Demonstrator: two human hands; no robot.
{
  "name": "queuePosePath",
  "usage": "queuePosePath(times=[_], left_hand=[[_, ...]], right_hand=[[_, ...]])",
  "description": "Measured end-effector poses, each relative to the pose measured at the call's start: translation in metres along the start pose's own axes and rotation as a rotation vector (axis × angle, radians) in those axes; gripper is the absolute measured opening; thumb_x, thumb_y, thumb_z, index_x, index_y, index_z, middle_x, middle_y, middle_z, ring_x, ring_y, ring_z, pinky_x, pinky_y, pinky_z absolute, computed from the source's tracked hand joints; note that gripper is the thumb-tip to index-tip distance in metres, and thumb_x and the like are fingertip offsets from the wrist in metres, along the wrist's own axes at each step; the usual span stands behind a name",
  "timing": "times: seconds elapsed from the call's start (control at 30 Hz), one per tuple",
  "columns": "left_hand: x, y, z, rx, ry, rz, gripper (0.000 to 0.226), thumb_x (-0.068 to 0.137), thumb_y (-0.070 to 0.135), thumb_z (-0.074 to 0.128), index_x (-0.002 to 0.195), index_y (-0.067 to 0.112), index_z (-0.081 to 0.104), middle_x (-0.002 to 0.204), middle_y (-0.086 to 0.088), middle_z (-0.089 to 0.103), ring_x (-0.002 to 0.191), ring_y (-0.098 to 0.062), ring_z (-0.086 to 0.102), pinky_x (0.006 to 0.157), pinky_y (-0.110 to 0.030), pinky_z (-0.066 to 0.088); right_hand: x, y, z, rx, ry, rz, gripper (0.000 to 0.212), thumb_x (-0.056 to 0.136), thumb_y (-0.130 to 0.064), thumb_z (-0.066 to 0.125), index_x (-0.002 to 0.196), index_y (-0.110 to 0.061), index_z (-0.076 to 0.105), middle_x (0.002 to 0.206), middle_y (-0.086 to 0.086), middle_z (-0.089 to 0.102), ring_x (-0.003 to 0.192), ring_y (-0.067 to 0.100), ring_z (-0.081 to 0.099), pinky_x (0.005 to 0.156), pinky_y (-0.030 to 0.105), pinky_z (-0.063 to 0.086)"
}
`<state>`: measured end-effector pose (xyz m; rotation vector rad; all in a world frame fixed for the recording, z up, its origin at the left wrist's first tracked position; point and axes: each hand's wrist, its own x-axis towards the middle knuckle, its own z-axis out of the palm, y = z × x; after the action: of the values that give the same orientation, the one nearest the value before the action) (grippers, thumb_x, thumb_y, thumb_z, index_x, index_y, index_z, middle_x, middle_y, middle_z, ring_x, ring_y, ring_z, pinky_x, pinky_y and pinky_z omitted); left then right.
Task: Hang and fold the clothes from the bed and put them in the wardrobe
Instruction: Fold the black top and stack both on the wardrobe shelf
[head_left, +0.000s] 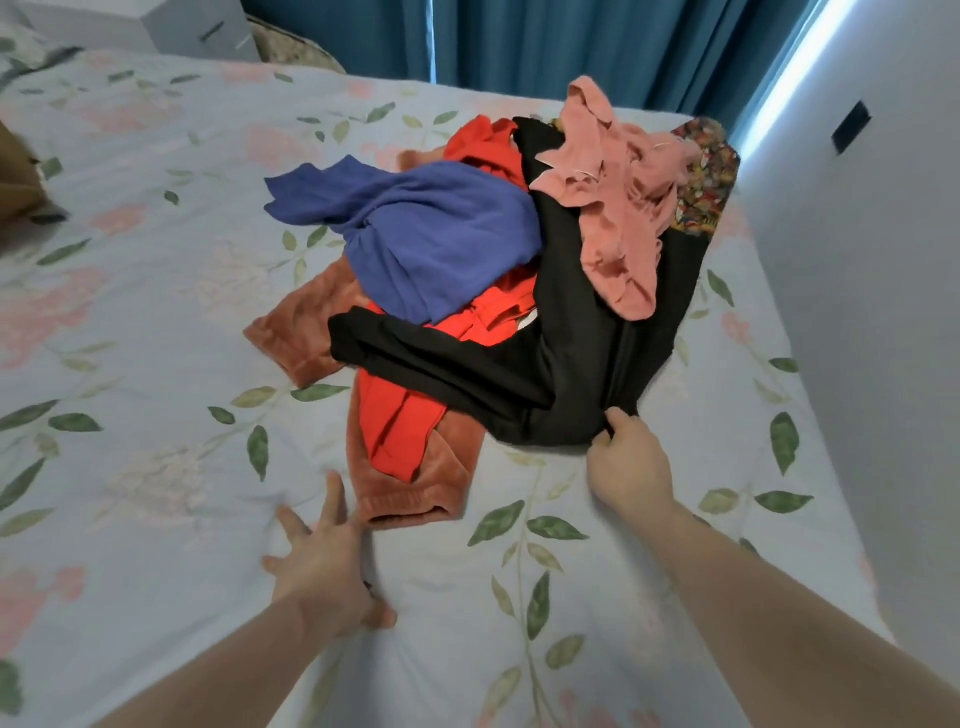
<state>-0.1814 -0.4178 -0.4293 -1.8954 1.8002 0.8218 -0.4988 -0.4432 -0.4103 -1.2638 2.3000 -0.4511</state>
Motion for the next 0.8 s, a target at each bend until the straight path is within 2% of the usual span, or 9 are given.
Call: queuePosePath(times=[0.1,0.23,0.3,0.37,0.47,0.53,0.63,0.73,0.8], left_hand=[[-0.004,0.001,-0.003,-0.002,0.004,0.009,0.146,0.052,0.047,0.094,0.156,0.049,-0.008,0.162,0.012,-0.032,0.149,-0.052,-0.015,0.107,-0.076,0.026],[-0.02,0.002,-0.014,0.03,0.006,0.02,0.138,0.058,0.054,0.088,0.157,0.045,-0.007,0.166,0.01,-0.023,0.15,-0.05,-0.01,0.109,-0.069,0.03],[-0.038,-0.003,-0.017,0.038,-0.008,0.079,0.121,0.067,0.058,0.079,0.16,0.036,0.005,0.169,0.004,-0.005,0.151,-0.046,0.004,0.112,-0.057,0.037],[-0.066,-0.007,-0.018,-0.018,-0.049,0.156,0.105,0.068,0.066,0.074,0.156,0.03,0.028,0.164,-0.002,0.02,0.147,-0.034,0.026,0.113,-0.044,0.039],[-0.132,-0.006,-0.019,-0.17,-0.033,0.234,0.101,0.076,0.055,0.075,0.159,0.027,0.023,0.161,0.001,0.028,0.144,-0.022,0.036,0.112,-0.036,0.04],[-0.181,-0.002,-0.032,-0.238,0.03,0.332,0.099,0.08,0.045,0.074,0.16,0.029,0.017,0.163,0.005,0.023,0.144,-0.019,0.035,0.11,-0.034,0.042],[-0.248,0.003,-0.073,-0.308,0.165,0.47,0.098,0.082,0.041,0.074,0.159,0.033,0.013,0.162,0.014,0.017,0.143,-0.013,0.036,0.105,-0.029,0.045],[-0.303,0.006,-0.127,-0.382,0.306,0.61,0.103,0.079,0.042,0.077,0.159,0.037,0.012,0.161,0.019,0.013,0.144,-0.011,0.031,0.109,-0.028,0.043],[-0.334,0.006,-0.166,-0.394,0.39,0.688,0.108,0.076,0.043,0.079,0.159,0.04,0.01,0.163,0.02,0.011,0.145,-0.01,0.027,0.111,-0.032,0.043]], right_hand=[[-0.051,0.005,-0.002,0.004,-0.061,-0.03,0.032,0.102,-0.017,0.04,0.128,-0.014,0.058,0.121,0.008,0.061,0.109,0.033,0.059,0.09,0.038,0.047],[-0.135,0.023,-0.017,-0.063,-0.2,-0.069,0.016,0.104,-0.023,0.042,0.105,-0.018,0.058,0.1,0.002,0.062,0.087,0.021,0.059,0.082,0.037,0.051],[-0.176,0.028,-0.031,-0.075,-0.244,-0.082,0.019,0.104,-0.027,0.044,0.103,-0.015,0.059,0.097,0.003,0.063,0.086,0.021,0.061,0.08,0.035,0.05],[-0.211,0.026,-0.049,-0.084,-0.276,-0.103,0.023,0.104,-0.031,0.046,0.092,-0.013,0.055,0.086,0.003,0.06,0.079,0.02,0.059,0.072,0.035,0.048],[-0.252,0.005,-0.084,-0.038,-0.265,-0.128,0.031,0.104,-0.034,0.048,0.08,-0.015,0.044,0.077,0.002,0.049,0.071,0.018,0.051,0.061,0.031,0.037],[-0.273,-0.021,-0.116,0.042,-0.219,-0.164,0.032,0.103,-0.032,0.049,0.076,-0.017,0.041,0.079,0.0,0.045,0.074,0.016,0.048,0.063,0.03,0.037],[-0.297,-0.068,-0.174,0.189,-0.142,-0.237,0.027,0.102,-0.026,0.053,0.078,-0.015,0.048,0.091,-0.007,0.046,0.088,0.01,0.05,0.076,0.024,0.042],[-0.322,-0.12,-0.234,0.289,-0.086,-0.328,0.011,0.102,-0.02,0.055,0.096,-0.016,0.063,0.114,-0.016,0.051,0.112,0.002,0.052,0.09,0.008,0.037],[-0.345,-0.153,-0.272,0.35,-0.071,-0.379,0.012,0.102,-0.015,0.055,0.105,-0.018,0.067,0.125,-0.017,0.054,0.123,0.002,0.051,0.097,0.007,0.037]])
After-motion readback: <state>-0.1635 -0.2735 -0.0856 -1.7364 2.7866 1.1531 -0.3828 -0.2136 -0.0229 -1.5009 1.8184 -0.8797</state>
